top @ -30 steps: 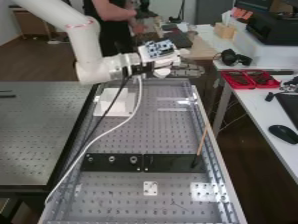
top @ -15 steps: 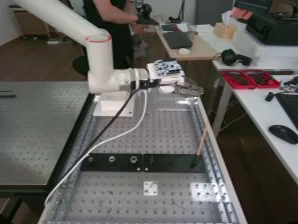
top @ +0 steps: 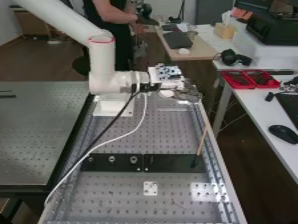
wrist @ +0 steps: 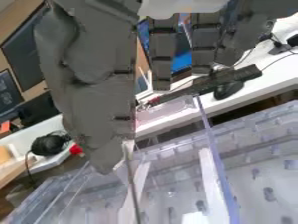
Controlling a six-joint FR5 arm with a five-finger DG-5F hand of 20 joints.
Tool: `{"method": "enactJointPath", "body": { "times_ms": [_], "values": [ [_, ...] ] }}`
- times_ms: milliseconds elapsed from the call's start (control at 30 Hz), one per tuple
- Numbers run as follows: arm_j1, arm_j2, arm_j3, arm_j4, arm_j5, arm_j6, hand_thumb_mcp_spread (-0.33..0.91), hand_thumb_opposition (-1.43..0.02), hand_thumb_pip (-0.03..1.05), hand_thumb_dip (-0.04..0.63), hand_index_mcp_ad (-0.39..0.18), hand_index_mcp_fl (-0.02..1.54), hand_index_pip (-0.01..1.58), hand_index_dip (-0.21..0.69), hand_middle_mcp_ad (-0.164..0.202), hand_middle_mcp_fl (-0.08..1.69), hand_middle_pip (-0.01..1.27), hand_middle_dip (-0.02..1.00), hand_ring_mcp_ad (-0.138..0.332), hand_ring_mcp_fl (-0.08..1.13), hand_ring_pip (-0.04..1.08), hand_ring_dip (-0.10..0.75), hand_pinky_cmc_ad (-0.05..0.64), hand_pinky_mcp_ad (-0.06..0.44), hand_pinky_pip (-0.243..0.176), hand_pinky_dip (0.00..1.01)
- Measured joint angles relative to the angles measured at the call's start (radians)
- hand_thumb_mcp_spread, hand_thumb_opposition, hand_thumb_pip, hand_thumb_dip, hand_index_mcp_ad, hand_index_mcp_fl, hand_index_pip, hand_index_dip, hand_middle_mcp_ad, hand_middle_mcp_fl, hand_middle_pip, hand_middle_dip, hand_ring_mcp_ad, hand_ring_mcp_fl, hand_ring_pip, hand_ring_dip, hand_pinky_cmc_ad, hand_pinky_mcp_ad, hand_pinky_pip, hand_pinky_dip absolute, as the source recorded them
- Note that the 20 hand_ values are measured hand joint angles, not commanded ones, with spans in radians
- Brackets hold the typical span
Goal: Grab the drill bit and place it in the clear container
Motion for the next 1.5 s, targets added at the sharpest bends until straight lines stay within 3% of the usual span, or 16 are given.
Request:
{"method": "enactJointPath", "body": {
  "times_ms": [33,133,333,500,900,1167,1500],
  "values": [
    [-0.002,-0.002,0.008,-0.021,-0.007,0.002,0.52,-0.93,0.47,0.22,-0.122,0.74,0.33,0.202,0.08,0.26,0.13,0.22,0.213,0.12,0.11,0.059,0.326,0.182,-0.099,0.17],
    [-0.007,-0.002,0.014,-0.038,-0.017,0.006,0.45,-0.87,0.5,0.206,-0.122,0.44,0.21,0.197,0.08,0.19,0.12,0.22,0.215,0.08,0.09,0.059,0.33,0.182,-0.101,0.2],
    [-0.011,0.012,0.006,-0.034,-0.016,0.01,0.38,-0.79,0.58,0.204,-0.12,0.17,0.12,0.197,0.086,0.14,0.12,0.22,0.227,0.03,0.08,0.059,0.316,0.185,-0.099,0.26],
    [-0.022,0.053,-0.013,-0.023,-0.017,0.006,0.35,-0.76,0.61,0.204,-0.113,0.15,0.11,0.197,0.082,0.1,0.12,0.22,0.229,0.03,0.08,0.059,0.312,0.187,-0.108,0.29],
    [-0.078,0.24,-0.124,0.008,0.021,-0.052,0.33,-0.74,0.61,0.204,-0.113,0.13,0.1,0.201,0.082,0.12,0.12,0.22,0.227,0.01,0.08,0.059,0.295,0.169,-0.108,0.31],
    [-0.106,0.351,-0.213,-0.024,0.124,-0.093,0.33,-0.74,0.61,0.204,-0.113,0.16,0.1,0.201,0.082,0.12,0.12,0.22,0.23,0.01,0.08,0.059,0.295,0.169,-0.108,0.33],
    [-0.125,0.409,-0.227,-0.082,0.147,-0.147,0.34,-0.75,0.61,0.204,-0.113,0.16,0.1,0.213,0.082,0.12,0.12,0.22,0.23,0.01,0.08,0.059,0.295,0.171,-0.108,0.34]
  ]
}}
